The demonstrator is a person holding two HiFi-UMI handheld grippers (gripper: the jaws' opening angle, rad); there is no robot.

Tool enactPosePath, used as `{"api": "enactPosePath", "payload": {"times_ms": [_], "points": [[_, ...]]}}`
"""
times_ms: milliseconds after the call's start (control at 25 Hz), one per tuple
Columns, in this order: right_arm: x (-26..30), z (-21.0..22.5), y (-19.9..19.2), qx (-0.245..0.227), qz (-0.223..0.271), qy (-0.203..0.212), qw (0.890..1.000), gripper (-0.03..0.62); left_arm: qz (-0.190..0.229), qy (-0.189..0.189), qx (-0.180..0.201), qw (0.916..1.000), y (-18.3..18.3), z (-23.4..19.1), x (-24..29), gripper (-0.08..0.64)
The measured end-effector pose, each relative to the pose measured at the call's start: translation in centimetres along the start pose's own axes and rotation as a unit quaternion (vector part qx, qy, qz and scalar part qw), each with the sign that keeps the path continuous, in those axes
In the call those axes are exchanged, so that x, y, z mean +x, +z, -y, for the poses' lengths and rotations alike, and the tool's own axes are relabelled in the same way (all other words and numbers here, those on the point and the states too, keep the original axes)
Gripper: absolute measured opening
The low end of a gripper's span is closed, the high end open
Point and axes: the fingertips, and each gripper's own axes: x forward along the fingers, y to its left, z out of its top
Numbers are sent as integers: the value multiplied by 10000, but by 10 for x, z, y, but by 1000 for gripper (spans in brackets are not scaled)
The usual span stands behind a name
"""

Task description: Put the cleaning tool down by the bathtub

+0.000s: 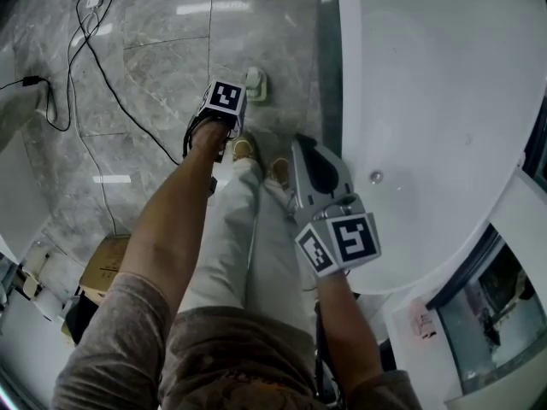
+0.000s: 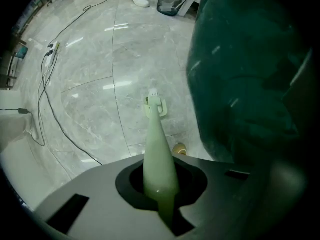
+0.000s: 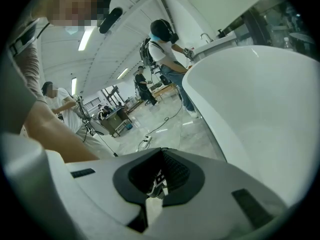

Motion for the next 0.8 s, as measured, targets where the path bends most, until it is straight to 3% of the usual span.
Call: {"api": "enactPosePath", "payload": {"times_ms": [440, 800], "points": [[3, 0, -3, 121, 15, 13, 9999, 0, -400, 181, 151, 9989, 4, -3, 12, 11], [1, -1, -6, 192, 53, 14, 9998, 0, -698, 465, 343, 9959, -14, -17, 12, 9]]}}
